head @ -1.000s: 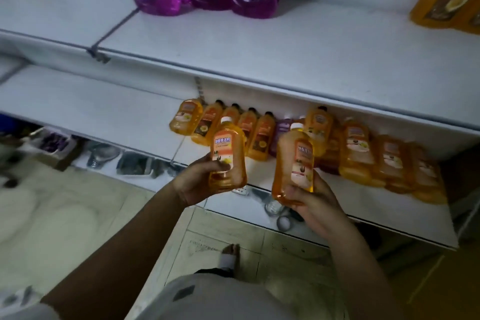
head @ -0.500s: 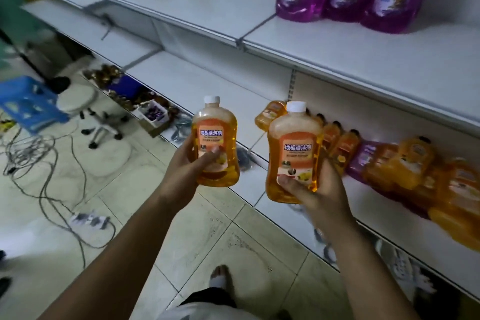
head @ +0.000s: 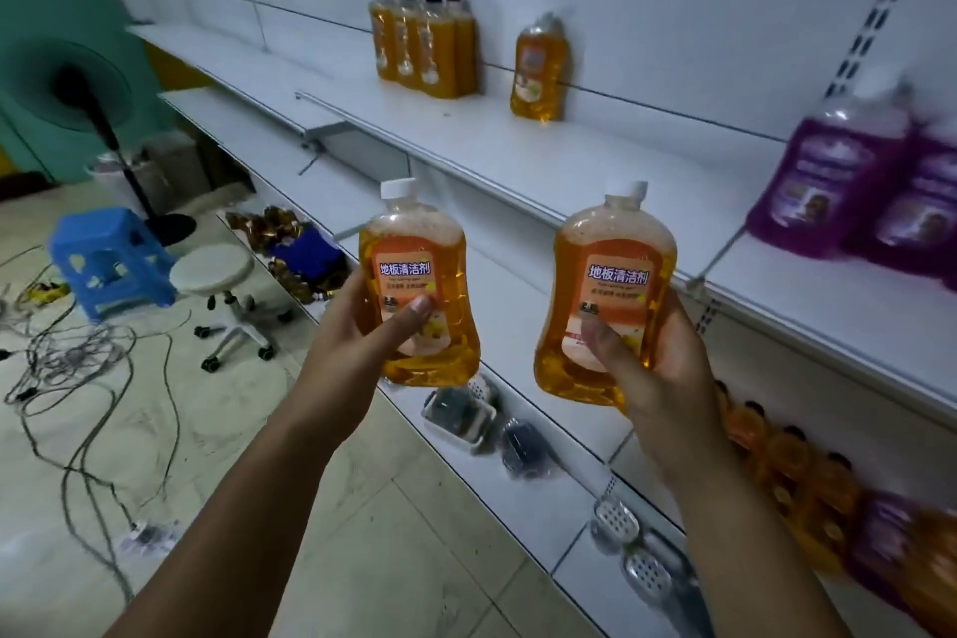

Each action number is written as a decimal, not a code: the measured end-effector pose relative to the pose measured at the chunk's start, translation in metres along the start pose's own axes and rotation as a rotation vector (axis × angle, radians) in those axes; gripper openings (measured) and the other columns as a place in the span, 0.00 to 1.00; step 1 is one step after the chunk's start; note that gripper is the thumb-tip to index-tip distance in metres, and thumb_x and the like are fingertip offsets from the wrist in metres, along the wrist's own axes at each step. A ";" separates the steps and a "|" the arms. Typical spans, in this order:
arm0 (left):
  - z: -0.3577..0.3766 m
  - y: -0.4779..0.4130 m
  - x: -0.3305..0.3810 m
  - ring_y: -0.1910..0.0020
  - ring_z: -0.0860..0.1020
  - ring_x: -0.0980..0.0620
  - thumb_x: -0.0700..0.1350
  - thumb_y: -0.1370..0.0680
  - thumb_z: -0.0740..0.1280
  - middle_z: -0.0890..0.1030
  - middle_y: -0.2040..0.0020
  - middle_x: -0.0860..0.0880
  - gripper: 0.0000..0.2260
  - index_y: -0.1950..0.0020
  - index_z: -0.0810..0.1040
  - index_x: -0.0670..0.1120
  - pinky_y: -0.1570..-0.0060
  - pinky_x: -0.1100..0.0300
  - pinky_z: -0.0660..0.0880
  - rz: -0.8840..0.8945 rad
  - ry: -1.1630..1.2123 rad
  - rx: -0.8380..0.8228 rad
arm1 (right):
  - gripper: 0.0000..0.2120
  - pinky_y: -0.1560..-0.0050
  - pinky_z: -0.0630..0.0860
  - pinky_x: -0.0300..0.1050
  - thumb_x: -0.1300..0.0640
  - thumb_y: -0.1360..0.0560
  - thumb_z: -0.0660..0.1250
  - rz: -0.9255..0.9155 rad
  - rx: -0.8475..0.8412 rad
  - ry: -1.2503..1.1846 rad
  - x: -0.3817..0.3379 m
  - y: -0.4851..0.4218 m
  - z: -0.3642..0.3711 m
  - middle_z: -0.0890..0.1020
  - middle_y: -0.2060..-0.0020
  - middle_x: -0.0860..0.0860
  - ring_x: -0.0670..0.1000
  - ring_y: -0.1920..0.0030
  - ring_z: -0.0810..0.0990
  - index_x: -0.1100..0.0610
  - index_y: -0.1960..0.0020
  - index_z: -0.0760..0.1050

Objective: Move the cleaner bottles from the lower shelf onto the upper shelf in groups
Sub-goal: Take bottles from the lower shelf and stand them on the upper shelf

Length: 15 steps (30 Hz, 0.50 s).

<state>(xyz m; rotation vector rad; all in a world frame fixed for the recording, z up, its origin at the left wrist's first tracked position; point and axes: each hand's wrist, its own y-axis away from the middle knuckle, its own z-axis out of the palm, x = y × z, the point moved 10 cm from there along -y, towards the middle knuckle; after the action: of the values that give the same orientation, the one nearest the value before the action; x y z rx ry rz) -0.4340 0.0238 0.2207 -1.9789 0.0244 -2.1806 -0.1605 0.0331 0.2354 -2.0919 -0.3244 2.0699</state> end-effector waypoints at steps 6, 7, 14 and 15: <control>-0.058 -0.071 0.020 0.40 0.85 0.43 0.56 0.33 0.78 0.85 0.40 0.47 0.32 0.31 0.75 0.51 0.41 0.40 0.80 0.038 0.017 0.007 | 0.23 0.48 0.81 0.38 0.47 0.30 0.76 -0.085 0.076 0.028 -0.021 -0.067 0.051 0.86 0.46 0.43 0.45 0.45 0.86 0.46 0.36 0.75; -0.063 -0.084 0.020 0.41 0.85 0.44 0.57 0.33 0.79 0.86 0.40 0.47 0.33 0.31 0.75 0.51 0.41 0.40 0.80 0.035 0.020 0.004 | 0.24 0.48 0.81 0.39 0.47 0.30 0.76 -0.089 0.084 0.037 -0.022 -0.078 0.056 0.86 0.45 0.43 0.45 0.44 0.86 0.46 0.36 0.75; -0.076 -0.198 0.030 0.39 0.84 0.45 0.54 0.29 0.76 0.85 0.40 0.49 0.28 0.30 0.74 0.52 0.36 0.36 0.77 0.111 -0.008 -0.022 | 0.24 0.42 0.81 0.51 0.45 0.31 0.80 -0.123 0.159 0.043 -0.017 -0.169 0.072 0.86 0.45 0.43 0.47 0.44 0.86 0.45 0.38 0.76; -0.074 -0.215 0.033 0.38 0.84 0.45 0.54 0.28 0.76 0.85 0.39 0.49 0.28 0.30 0.74 0.52 0.35 0.36 0.77 0.124 -0.012 -0.030 | 0.27 0.41 0.81 0.53 0.41 0.32 0.81 -0.129 0.178 0.033 -0.016 -0.182 0.074 0.87 0.44 0.45 0.49 0.44 0.86 0.45 0.38 0.76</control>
<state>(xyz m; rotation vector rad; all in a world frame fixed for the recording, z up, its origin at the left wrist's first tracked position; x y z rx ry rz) -0.5387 0.2208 0.2761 -1.9501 0.1738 -2.1030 -0.2392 0.2012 0.3007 -1.9464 -0.2530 1.9139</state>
